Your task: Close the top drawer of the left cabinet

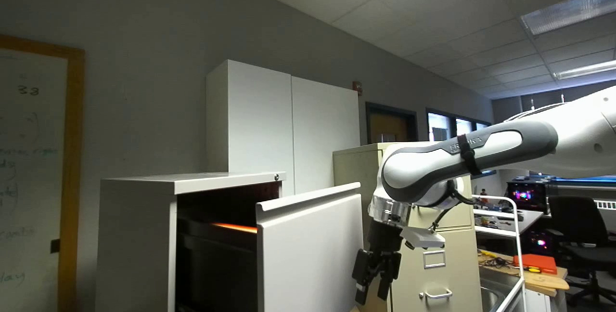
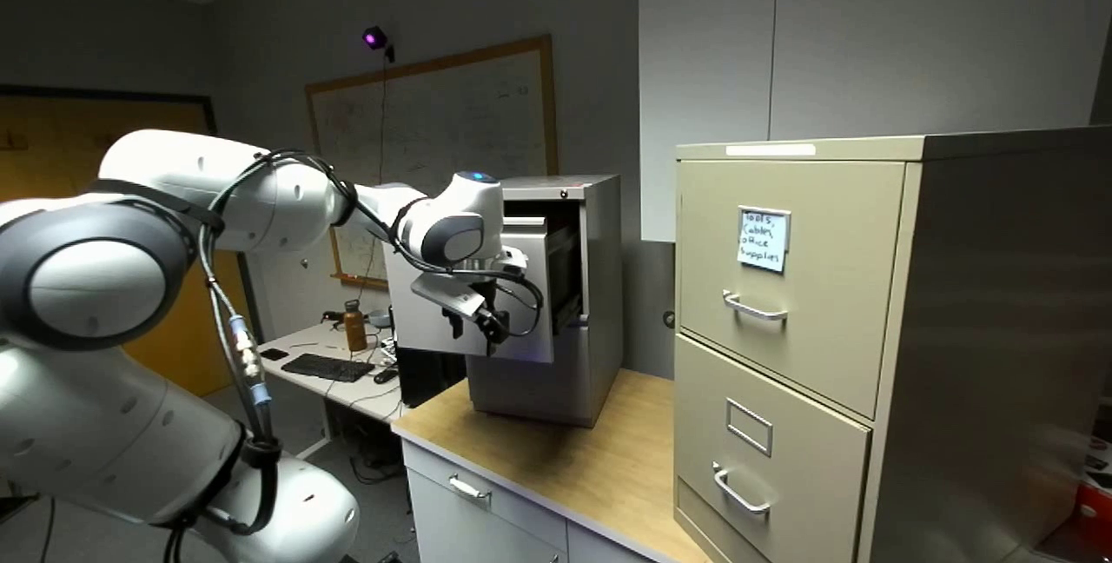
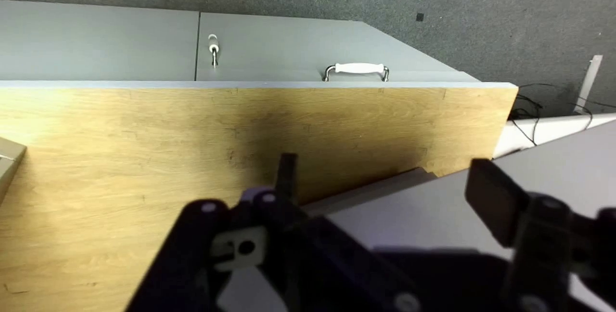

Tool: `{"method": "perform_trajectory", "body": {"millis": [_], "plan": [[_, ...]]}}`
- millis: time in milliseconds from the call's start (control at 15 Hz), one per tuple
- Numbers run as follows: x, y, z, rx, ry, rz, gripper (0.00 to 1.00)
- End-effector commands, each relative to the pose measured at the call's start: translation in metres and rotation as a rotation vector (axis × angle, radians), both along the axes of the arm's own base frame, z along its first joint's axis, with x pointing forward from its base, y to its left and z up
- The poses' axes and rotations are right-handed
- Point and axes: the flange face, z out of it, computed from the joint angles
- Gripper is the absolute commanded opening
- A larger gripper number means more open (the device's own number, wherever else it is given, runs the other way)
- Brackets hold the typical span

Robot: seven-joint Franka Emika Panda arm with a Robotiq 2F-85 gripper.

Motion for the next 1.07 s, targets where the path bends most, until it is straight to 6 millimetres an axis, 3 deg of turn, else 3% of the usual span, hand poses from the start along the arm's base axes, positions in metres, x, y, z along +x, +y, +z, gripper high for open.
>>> {"method": "perform_trajectory", "body": {"millis": [0,533,1000], "plan": [[-0.005,0.005,0.005,-0.012,-0.02,0.007,0.6],[-0.01,0.02,0.019,-0.032,-0.06,0.056,0.0],[-0.012,0.027,0.031,-0.046,-0.102,0.073,0.0]]}}
